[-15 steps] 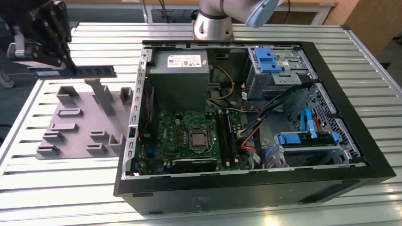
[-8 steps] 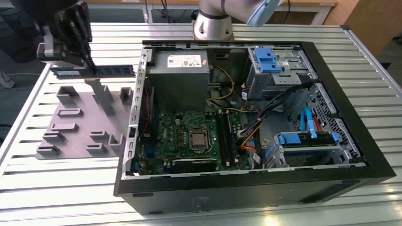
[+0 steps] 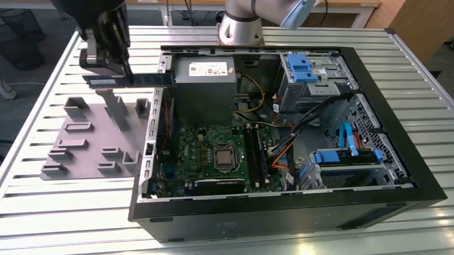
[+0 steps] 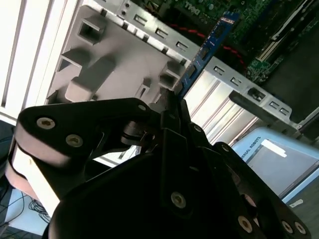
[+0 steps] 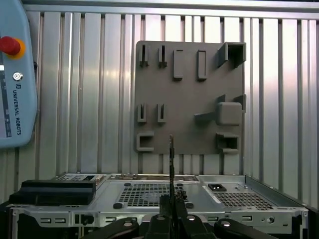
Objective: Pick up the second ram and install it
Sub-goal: 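Pick up the second ram and move it above second insertion slot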
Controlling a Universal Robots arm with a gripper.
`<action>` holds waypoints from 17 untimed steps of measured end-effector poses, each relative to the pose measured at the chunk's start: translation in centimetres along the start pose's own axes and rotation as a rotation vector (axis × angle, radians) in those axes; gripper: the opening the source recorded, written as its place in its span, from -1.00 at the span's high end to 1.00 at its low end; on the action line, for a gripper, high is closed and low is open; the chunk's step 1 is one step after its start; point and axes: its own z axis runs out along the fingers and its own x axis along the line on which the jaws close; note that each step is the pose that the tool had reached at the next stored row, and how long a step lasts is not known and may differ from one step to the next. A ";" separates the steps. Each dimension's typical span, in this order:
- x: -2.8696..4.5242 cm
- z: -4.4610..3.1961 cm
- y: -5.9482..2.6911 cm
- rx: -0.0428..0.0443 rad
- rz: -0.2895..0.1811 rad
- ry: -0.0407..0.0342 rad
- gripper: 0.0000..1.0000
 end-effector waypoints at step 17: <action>-0.01 -0.14 -7.74 0.0000 0.000 0.0000 0.72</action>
